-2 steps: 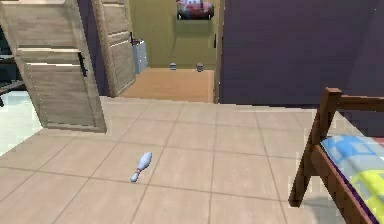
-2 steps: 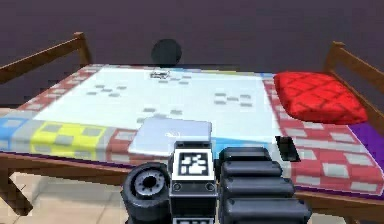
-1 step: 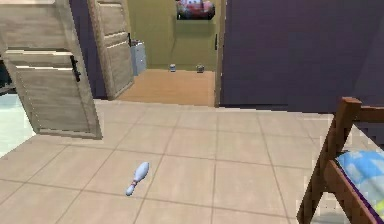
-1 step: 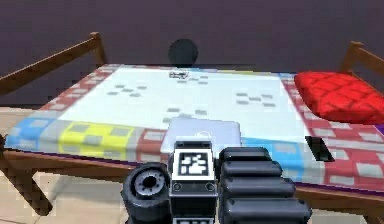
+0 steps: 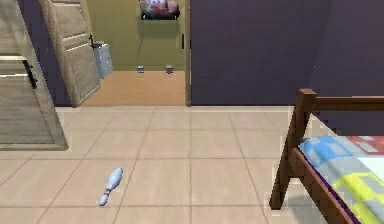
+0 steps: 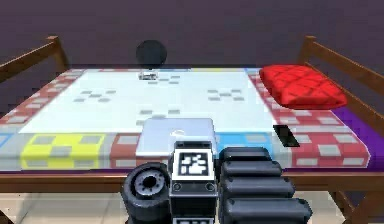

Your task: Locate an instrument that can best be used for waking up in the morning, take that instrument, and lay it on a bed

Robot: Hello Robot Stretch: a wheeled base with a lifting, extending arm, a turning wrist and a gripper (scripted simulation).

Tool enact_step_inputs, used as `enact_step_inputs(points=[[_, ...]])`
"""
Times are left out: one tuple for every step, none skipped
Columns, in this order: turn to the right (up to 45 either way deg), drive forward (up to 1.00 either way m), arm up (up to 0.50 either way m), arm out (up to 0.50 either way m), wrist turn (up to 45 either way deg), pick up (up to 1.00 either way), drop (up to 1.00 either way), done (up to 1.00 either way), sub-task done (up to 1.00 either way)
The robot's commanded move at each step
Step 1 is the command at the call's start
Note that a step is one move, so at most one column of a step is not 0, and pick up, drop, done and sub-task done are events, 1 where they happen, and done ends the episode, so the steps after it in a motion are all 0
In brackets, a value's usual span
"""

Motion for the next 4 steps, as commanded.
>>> enact_step_inputs(points=[[0.0,1.00,0.00,0.00,0.0,0.00,0.00,0.00,0.00],[0.0,0.80,0.00,0.00,0.0,0.00,0.00,0.00,0.00],[-33.0,0.00,0.00,0.00,0.0,0.00,0.00,0.00,0.00],[0.0,1.00,0.00,0.00,0.0,0.00,0.00,0.00,0.00]])
